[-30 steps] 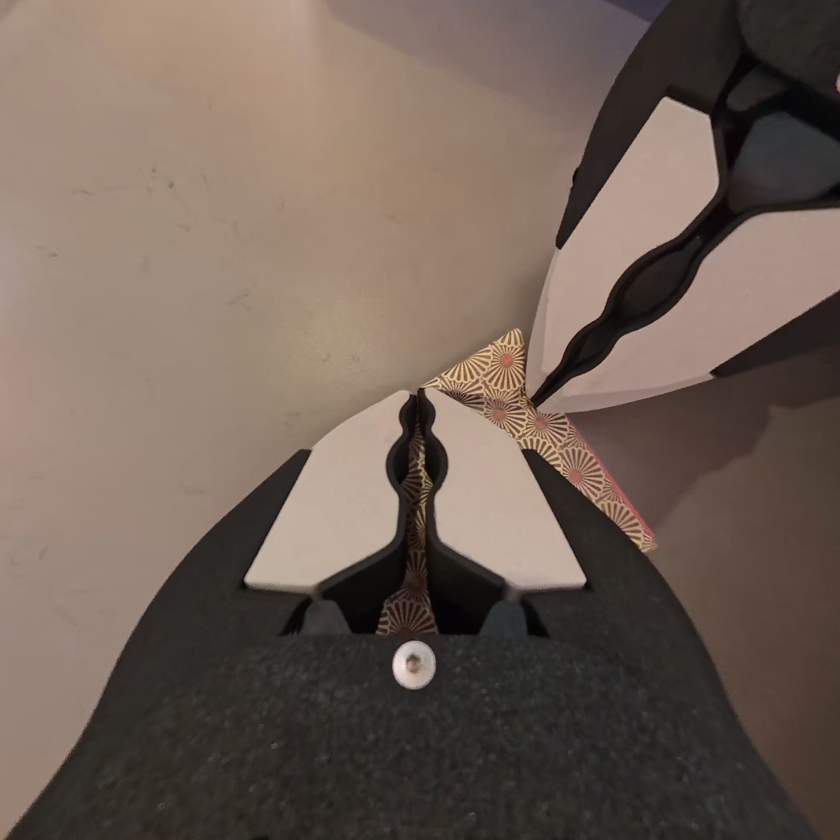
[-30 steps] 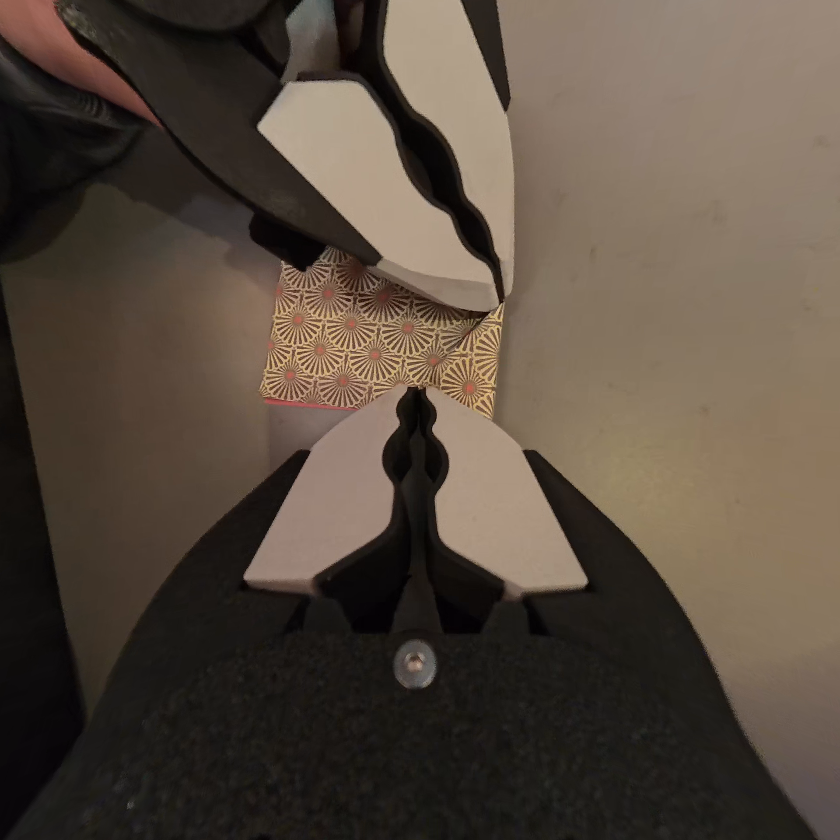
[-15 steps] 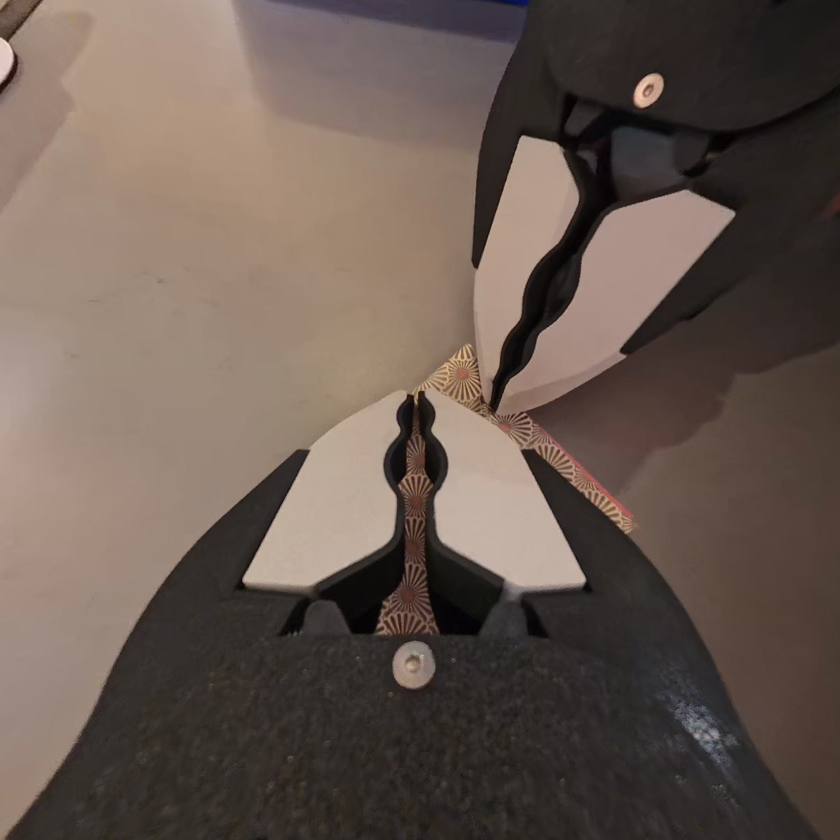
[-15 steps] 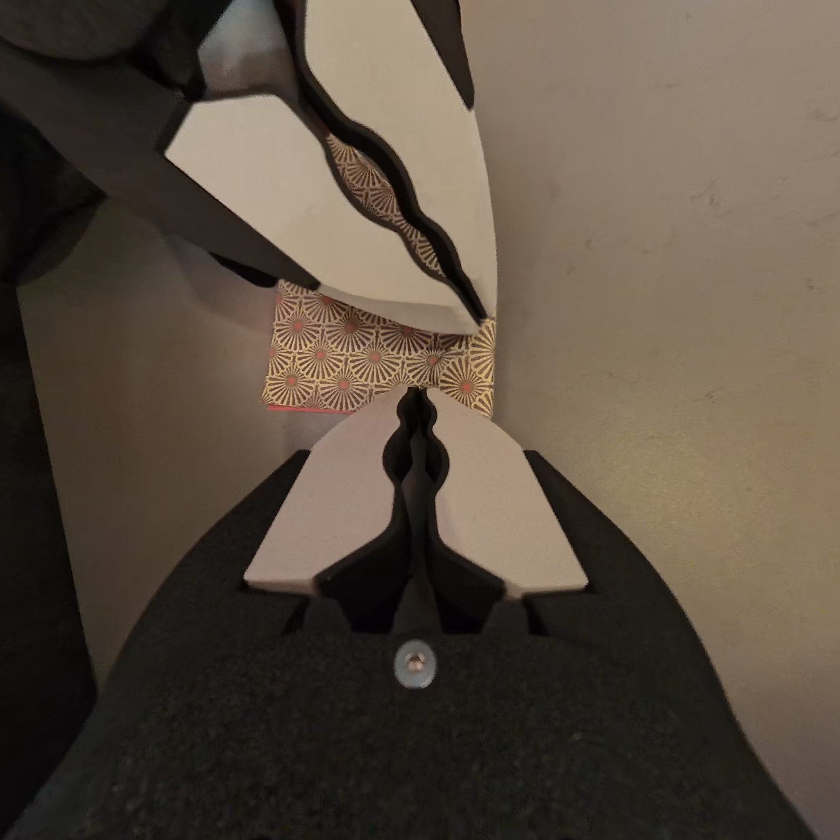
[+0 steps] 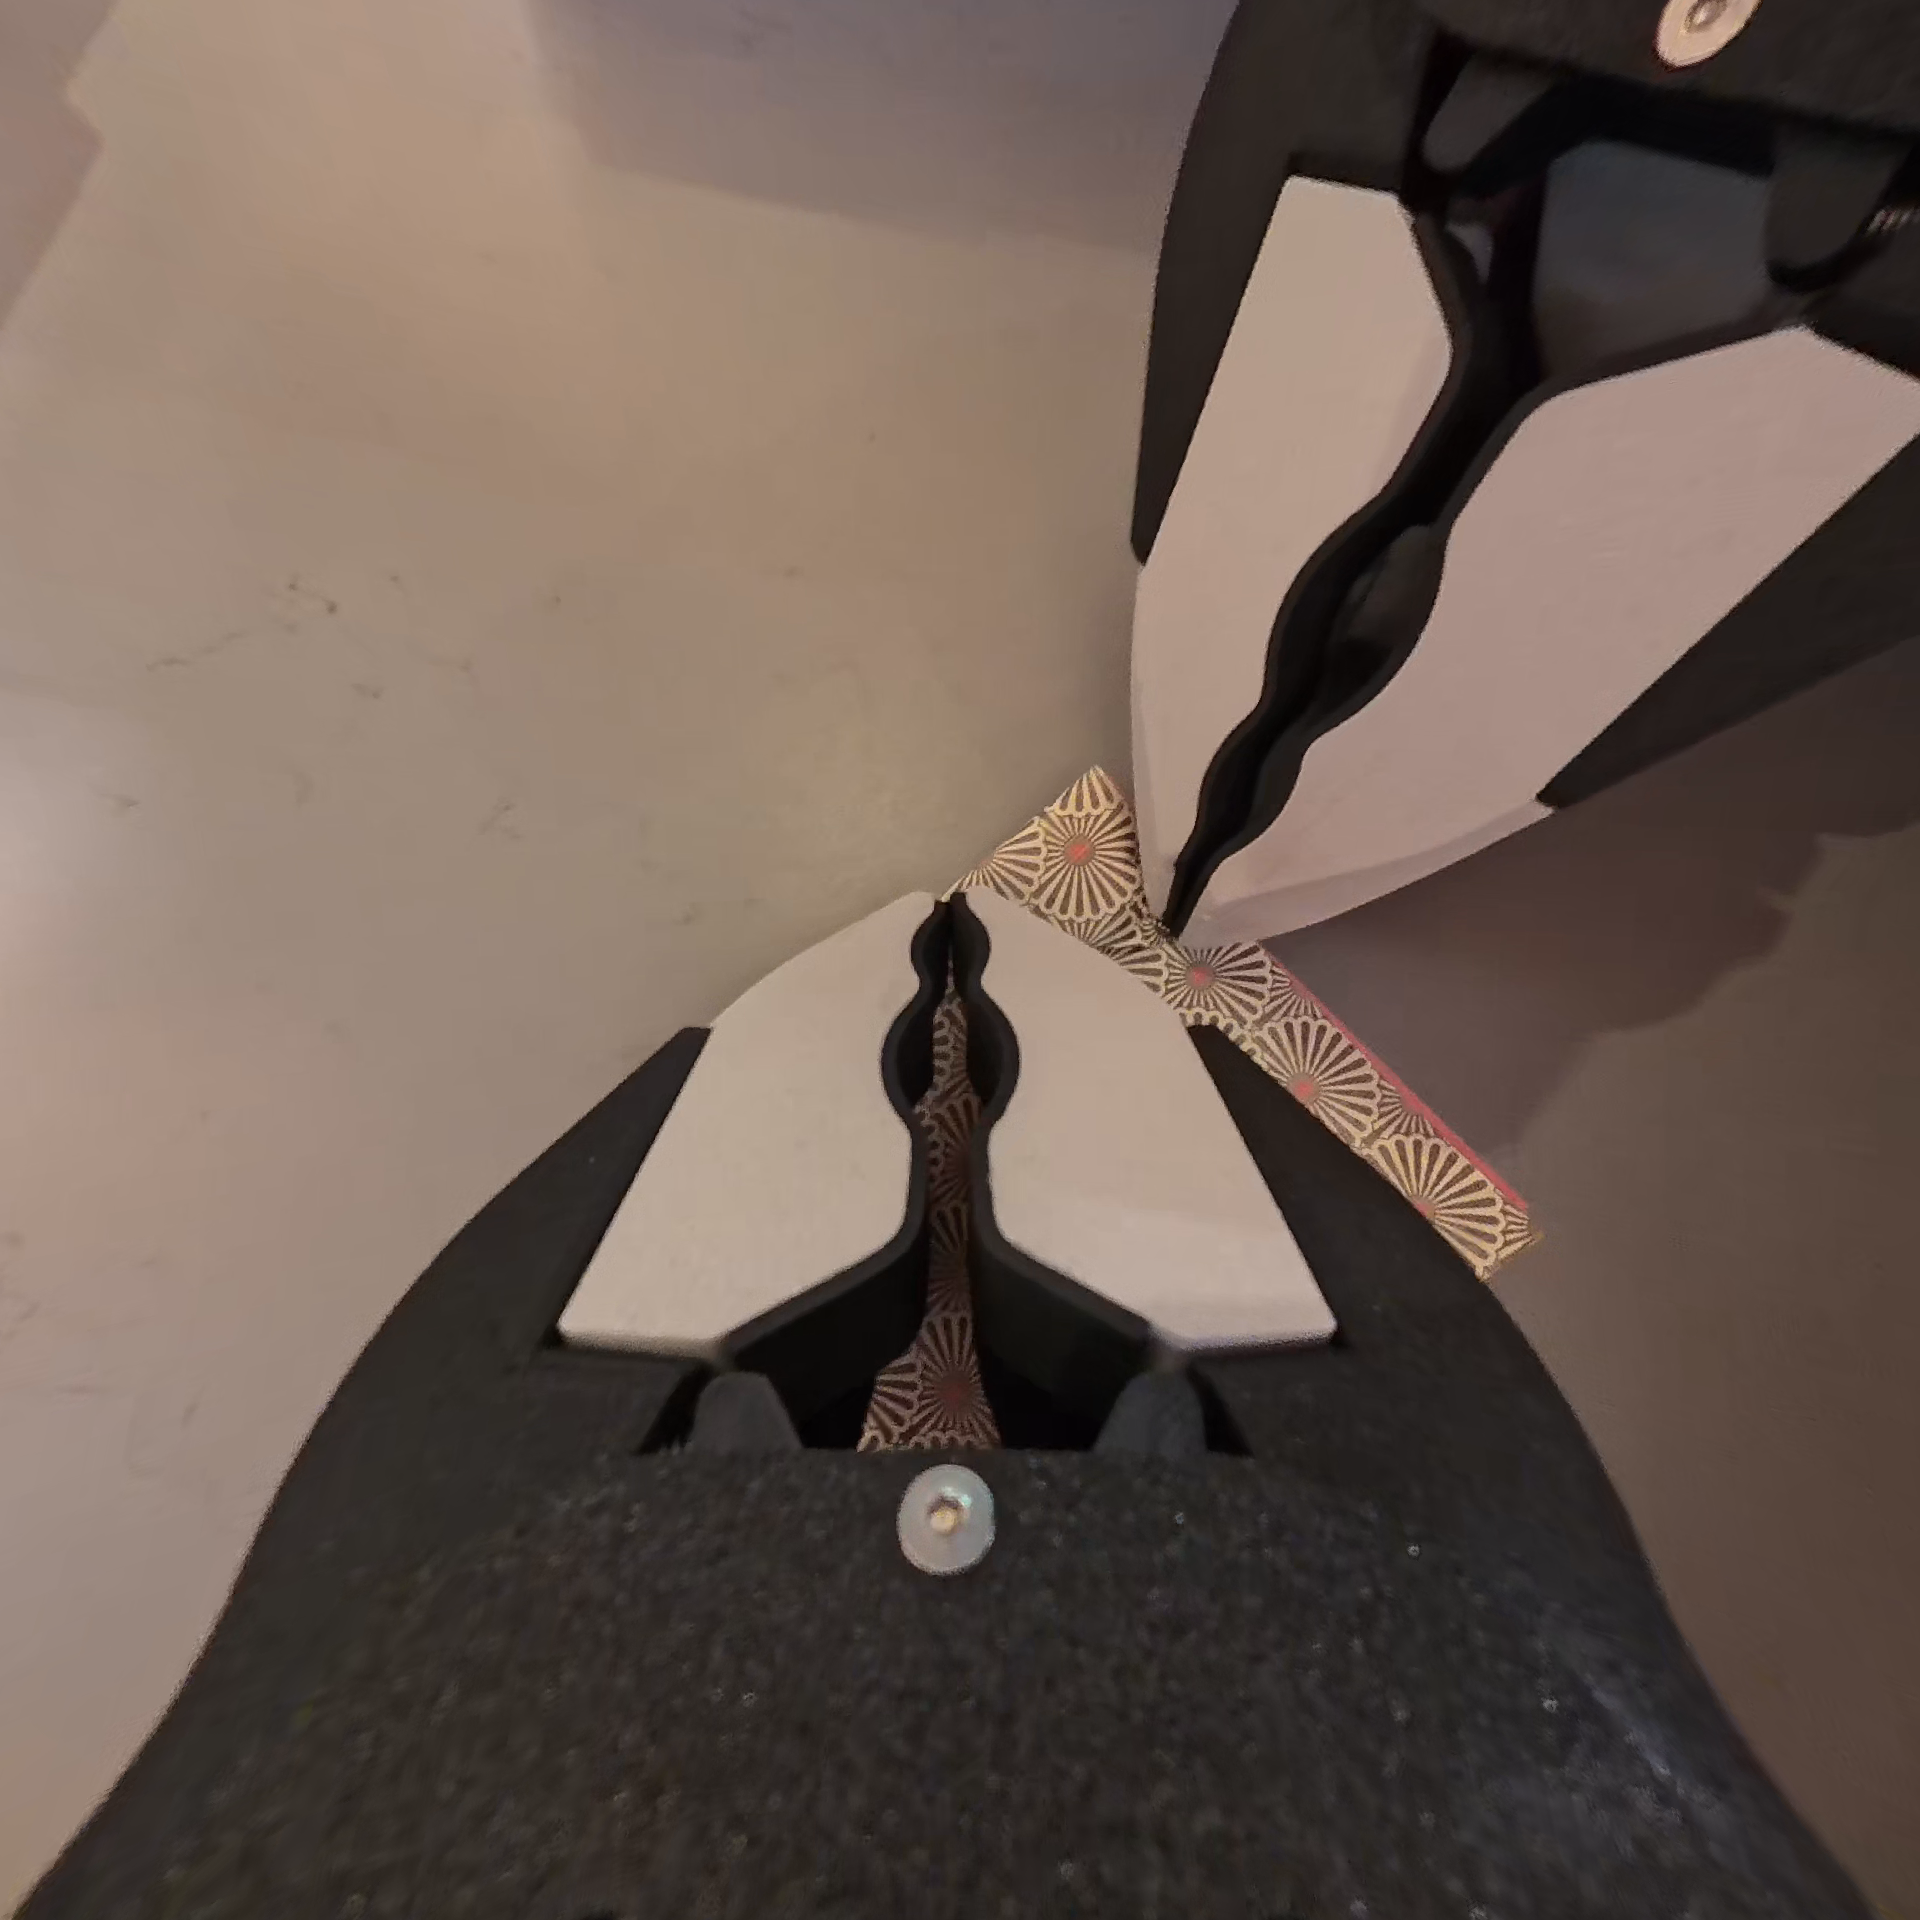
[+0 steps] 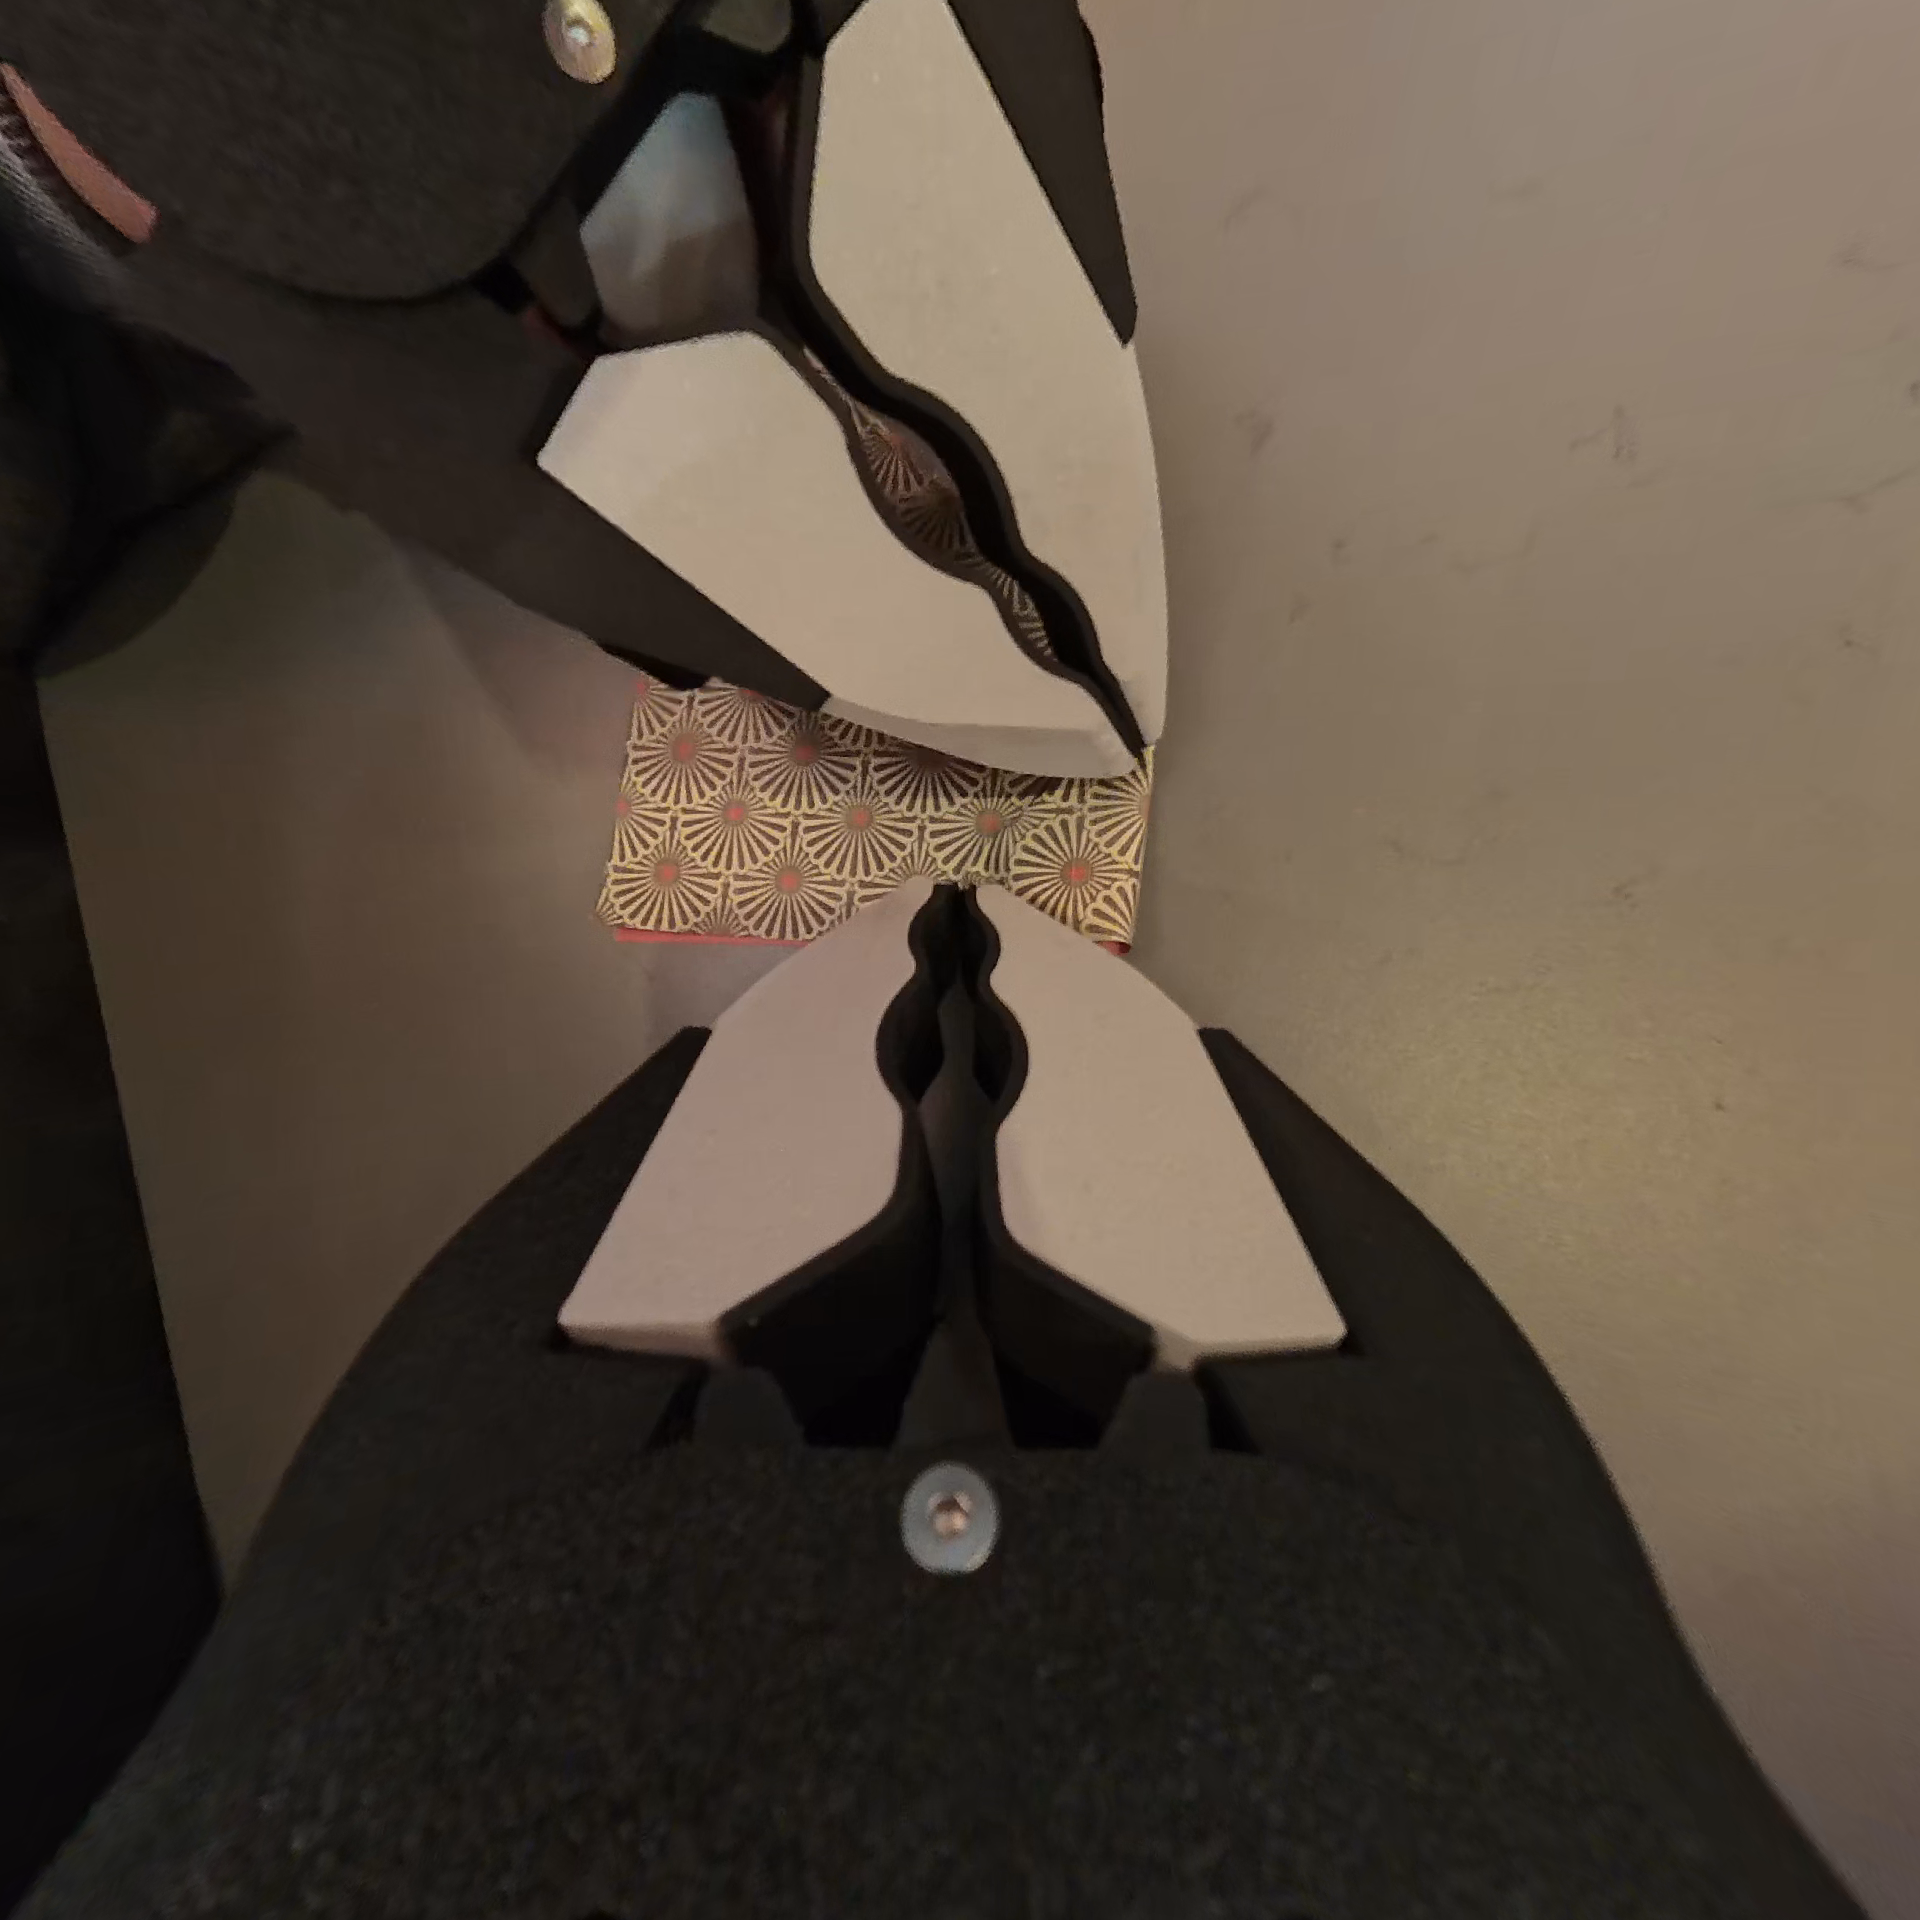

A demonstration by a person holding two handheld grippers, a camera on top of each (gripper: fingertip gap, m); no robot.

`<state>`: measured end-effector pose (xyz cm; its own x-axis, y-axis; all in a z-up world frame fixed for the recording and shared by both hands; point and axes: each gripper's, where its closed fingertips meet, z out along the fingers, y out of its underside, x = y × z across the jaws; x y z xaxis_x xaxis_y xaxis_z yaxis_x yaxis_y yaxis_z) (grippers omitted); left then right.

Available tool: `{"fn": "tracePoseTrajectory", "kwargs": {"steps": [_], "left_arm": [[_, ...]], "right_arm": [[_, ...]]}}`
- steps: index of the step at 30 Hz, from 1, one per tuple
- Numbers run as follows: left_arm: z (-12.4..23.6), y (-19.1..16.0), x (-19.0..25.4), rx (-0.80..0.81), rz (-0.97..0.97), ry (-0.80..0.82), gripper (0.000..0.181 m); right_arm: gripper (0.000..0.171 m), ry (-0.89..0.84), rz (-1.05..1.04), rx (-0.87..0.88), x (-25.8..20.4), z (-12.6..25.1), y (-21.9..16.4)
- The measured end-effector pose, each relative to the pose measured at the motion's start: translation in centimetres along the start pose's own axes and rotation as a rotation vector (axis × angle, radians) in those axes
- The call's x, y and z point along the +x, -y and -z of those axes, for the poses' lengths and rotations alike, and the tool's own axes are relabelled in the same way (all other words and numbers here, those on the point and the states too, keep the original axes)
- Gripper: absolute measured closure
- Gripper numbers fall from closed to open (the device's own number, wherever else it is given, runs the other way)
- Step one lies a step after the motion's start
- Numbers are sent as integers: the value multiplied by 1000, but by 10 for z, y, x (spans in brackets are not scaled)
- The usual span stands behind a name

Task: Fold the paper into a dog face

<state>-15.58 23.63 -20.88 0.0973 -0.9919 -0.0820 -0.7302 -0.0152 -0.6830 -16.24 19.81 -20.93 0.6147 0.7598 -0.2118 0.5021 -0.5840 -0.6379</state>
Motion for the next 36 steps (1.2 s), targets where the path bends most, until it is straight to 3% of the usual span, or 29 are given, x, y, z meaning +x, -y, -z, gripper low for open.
{"fn": "tracePoseTrajectory", "kwargs": {"steps": [9, 12, 15, 24, 36], "left_arm": [[0, -1, 0, 16, 53, -60, 181], [0, -1, 0, 15, 51, -58, 181], [0, -1, 0, 10, 42, -49, 181], [0, -1, 0, 8, 43, -44, 181], [0, -1, 0, 11, 60, -49, 181]], "right_arm": [[169, 39, -27, 17, -2, 4, 3], [167, 132, -45, 105, -9, 25, 18], [167, 104, 30, 190, 6, 44, 33], [171, -51, 269, -10, 33, -6, 19], [171, -143, 306, -25, 31, -1, 8]]}}
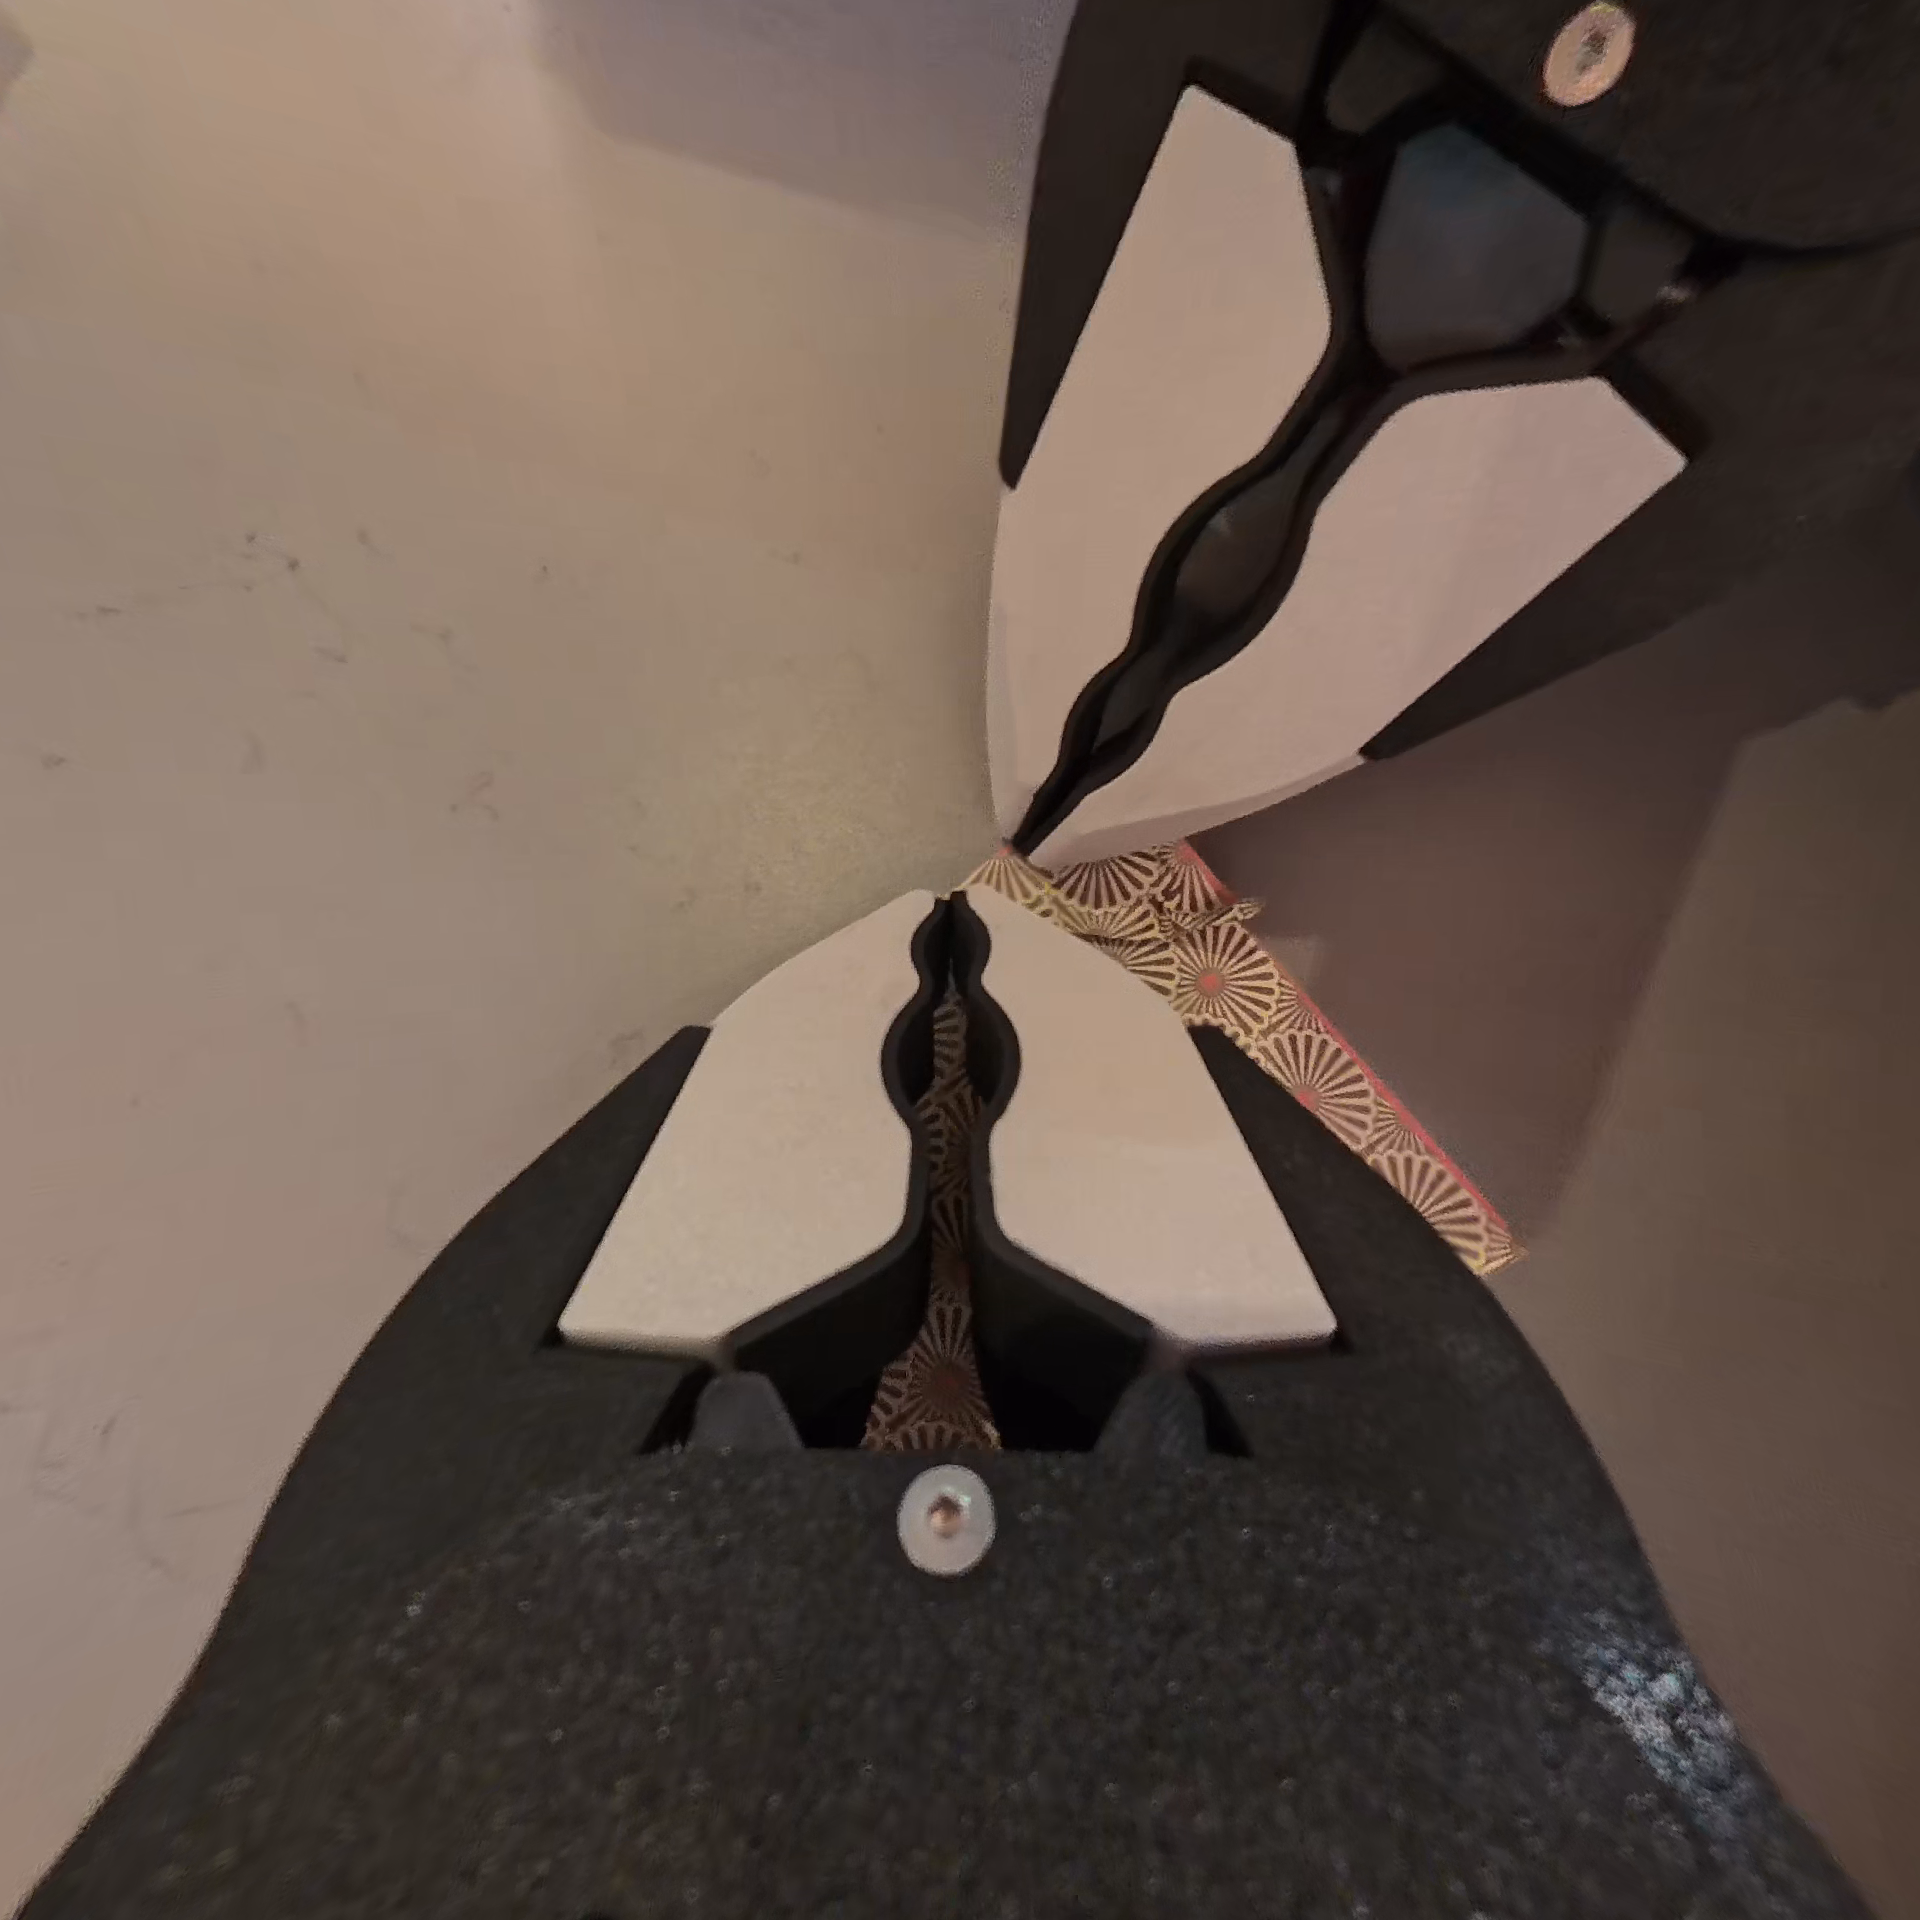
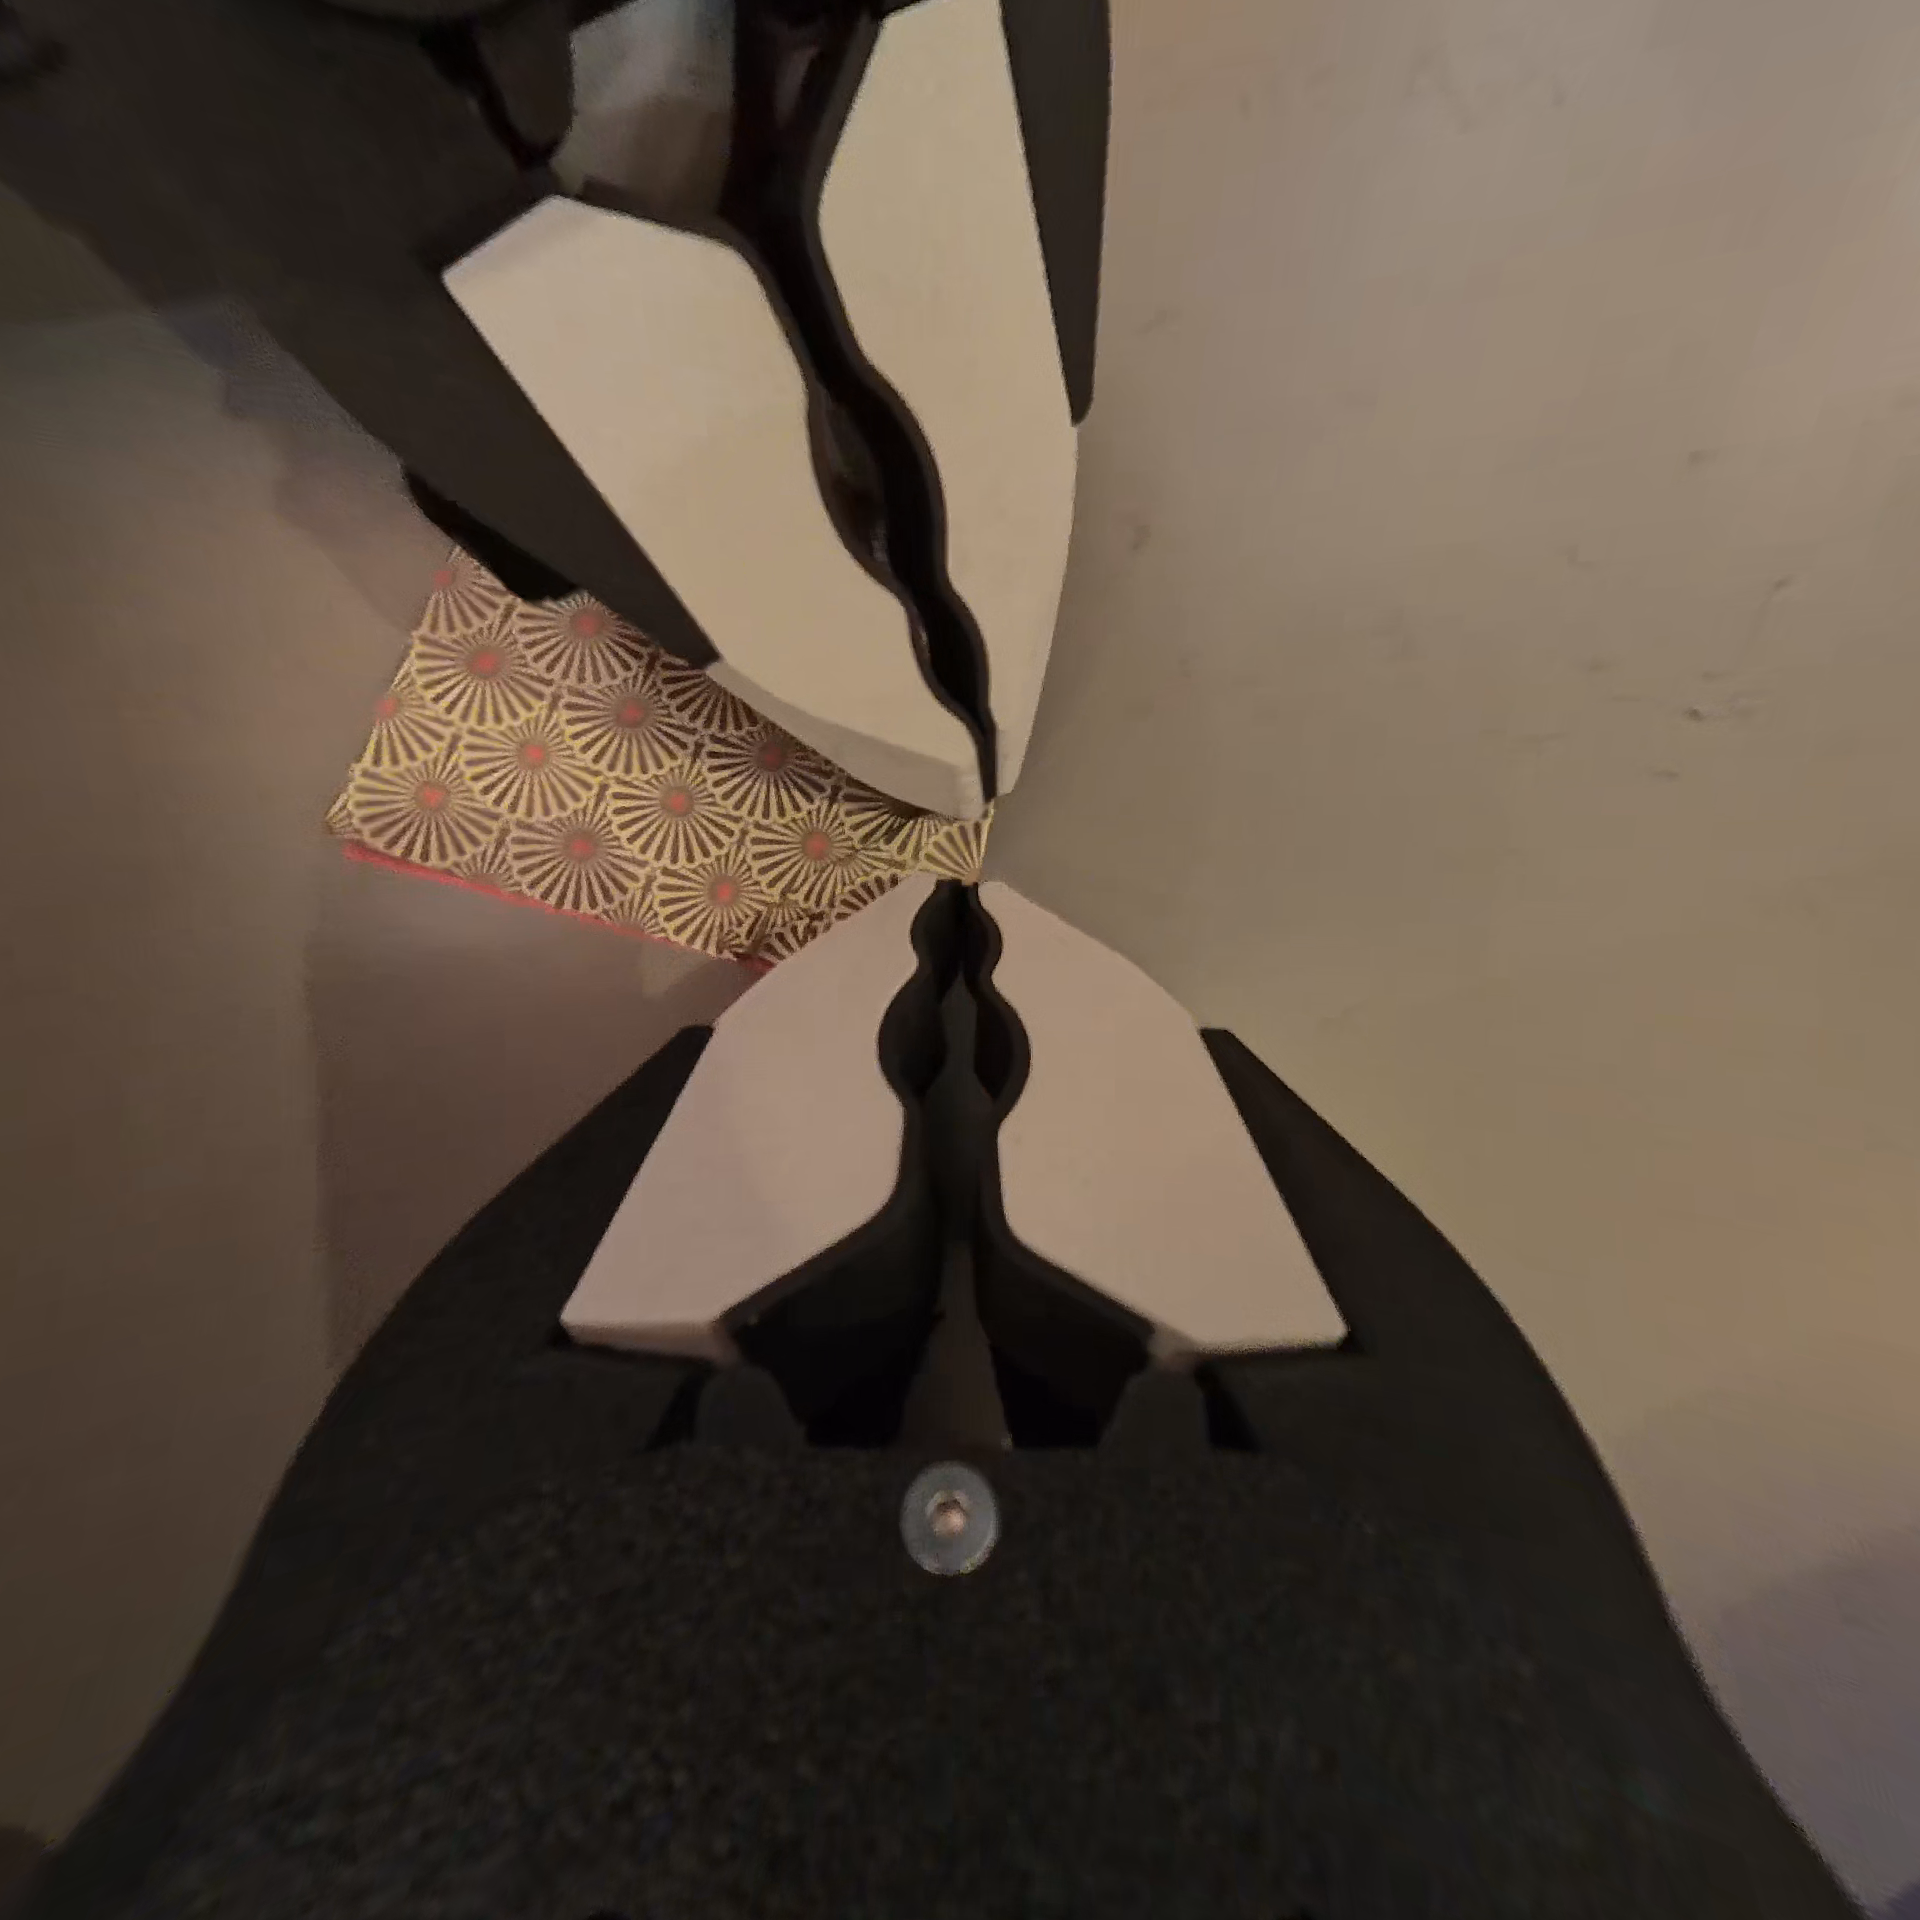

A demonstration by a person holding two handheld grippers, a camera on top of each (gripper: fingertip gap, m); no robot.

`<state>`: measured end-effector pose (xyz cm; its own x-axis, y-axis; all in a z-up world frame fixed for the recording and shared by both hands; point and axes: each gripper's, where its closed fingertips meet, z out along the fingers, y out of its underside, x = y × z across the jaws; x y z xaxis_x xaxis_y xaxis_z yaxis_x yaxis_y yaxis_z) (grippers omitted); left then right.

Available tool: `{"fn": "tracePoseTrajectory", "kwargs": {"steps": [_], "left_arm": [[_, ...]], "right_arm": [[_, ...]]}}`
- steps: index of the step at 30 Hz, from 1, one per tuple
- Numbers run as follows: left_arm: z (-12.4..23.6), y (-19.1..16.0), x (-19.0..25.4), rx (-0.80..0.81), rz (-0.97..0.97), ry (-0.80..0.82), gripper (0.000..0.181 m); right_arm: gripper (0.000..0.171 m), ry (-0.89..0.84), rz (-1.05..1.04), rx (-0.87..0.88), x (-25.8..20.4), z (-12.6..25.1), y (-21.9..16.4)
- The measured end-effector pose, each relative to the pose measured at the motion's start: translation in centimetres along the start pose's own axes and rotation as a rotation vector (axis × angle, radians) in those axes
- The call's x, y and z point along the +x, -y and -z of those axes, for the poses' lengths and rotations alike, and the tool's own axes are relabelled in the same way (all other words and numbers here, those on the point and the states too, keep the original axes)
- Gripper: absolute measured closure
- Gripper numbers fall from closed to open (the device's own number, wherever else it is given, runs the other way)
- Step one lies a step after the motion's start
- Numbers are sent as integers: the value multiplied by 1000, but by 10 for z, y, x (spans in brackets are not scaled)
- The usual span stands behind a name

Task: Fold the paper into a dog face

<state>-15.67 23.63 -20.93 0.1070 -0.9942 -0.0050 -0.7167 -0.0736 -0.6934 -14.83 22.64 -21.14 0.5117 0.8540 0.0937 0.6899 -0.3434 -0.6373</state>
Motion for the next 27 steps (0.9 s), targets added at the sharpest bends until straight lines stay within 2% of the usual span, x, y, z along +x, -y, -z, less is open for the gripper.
{"fn": "tracePoseTrajectory", "kwargs": {"steps": [11, 17, 21, 27], "left_arm": [[0, 0, -1, -17, -16, 37, 181], [6, 5, 3, 18, -118, 99, 181], [9, 17, 16, 66, -70, 10, 181], [-5, 5, 17, -8, -74, -13, 181]], "right_arm": [[171, -16, 47, -24, -21, 13, -12], [171, -17, 47, -29, -20, 12, -12], [171, -24, 38, -19, -20, 12, -12], [171, -29, 19, -5, -20, 12, -11]]}}
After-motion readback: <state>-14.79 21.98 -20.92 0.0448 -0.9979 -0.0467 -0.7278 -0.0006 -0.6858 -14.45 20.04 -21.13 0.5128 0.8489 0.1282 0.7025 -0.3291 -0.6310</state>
